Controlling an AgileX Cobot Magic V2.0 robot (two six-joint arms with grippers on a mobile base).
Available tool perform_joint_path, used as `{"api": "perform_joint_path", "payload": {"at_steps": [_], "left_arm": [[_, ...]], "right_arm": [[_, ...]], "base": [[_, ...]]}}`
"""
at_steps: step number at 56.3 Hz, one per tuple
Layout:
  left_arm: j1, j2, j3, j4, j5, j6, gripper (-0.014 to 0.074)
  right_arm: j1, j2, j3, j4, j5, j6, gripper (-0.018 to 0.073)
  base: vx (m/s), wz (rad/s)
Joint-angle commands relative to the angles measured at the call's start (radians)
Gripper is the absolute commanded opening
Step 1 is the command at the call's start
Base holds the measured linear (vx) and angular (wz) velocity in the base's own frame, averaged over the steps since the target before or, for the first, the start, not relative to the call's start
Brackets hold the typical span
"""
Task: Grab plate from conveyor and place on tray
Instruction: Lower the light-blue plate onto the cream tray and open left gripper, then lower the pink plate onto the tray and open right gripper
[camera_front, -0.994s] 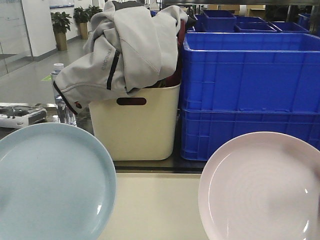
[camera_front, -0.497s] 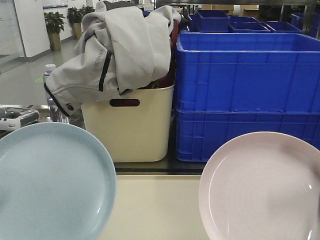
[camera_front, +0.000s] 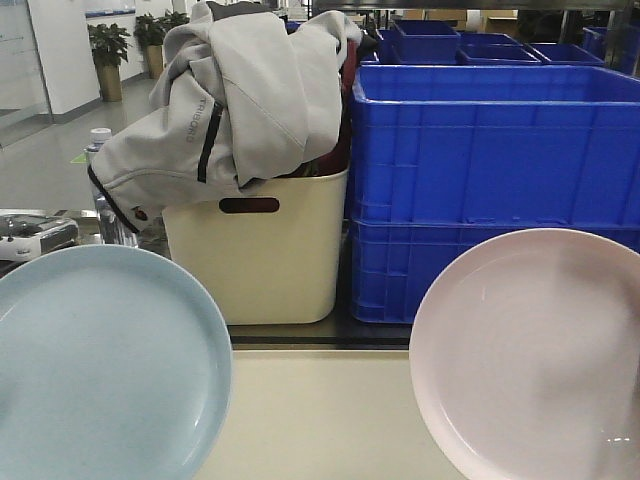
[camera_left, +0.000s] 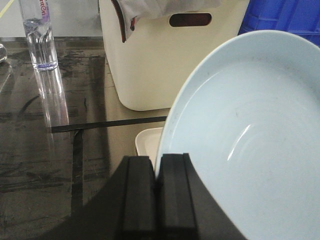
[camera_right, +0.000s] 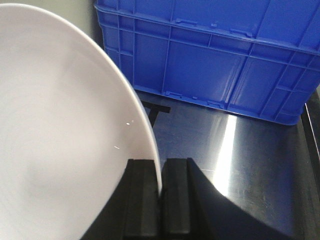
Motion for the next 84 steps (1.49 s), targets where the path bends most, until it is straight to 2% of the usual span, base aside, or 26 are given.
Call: {"api": "perform_joint_path", "payload": {"at_steps": [1,14,26,30,39,45,49,55,60,77,84], "left_arm": [[-0.005,-0.006,-0.032,-0.016,-0.088,-0.007,-0.0006],[-0.005,-0.006,-0.032,-0.028,-0.09,-0.012,-0.0006],[-0.005,0.114,-0.035,-0.171,-0.131,0.01,-0.0006],[-0.005,0.197,-0.057,-0.242,-0.144,0.07,-0.0003],[-0.039,0.436,-0.179,-0.425,-0.138,0.266,-0.0001],[-0.08,0.585,-0.272,-0.534,-0.125,0.338,0.0001],[-0.108,0.679,-0.331,-0.573,-0.092,0.381,0.0008],[-0.136,0.783,-0.402,-0.573,-0.02,0.426,0.0042],[-0.147,0.827,-0.43,-0.577,0.011,0.433,0.009],[-0.164,0.84,-0.44,-0.583,-0.001,0.459,0.0372],[-0.164,0.818,-0.44,-0.578,0.007,0.459,0.0423]], "right_arm": [[-0.001,-0.005,-0.03,0.011,-0.098,0.006,-0.0009],[-0.001,-0.005,-0.03,0.115,-0.111,0.034,-0.0009],[-0.002,-0.005,-0.03,0.216,-0.218,0.17,-0.0009],[-0.002,-0.005,-0.03,0.234,-0.238,0.181,-0.0009],[-0.002,-0.005,-0.032,0.242,-0.24,0.184,-0.0009],[-0.002,-0.005,-0.032,0.242,-0.241,0.19,-0.0009],[-0.002,-0.005,-0.032,0.241,-0.241,0.204,-0.0009],[-0.002,-0.005,-0.032,0.241,-0.241,0.204,-0.0009],[-0.002,-0.005,-0.032,0.24,-0.238,0.204,-0.0009],[-0.002,0.005,-0.031,0.24,-0.212,0.204,-0.0009],[-0.002,0.051,-0.031,0.24,-0.187,0.204,-0.0009]], "base": [[0.0,0.0],[0.0,0.0],[0.0,0.0],[0.0,0.0],[0.0,0.0],[0.0,0.0],[0.0,0.0],[0.0,0.0],[0.0,0.0],[0.0,0.0],[0.0,0.0]]}}
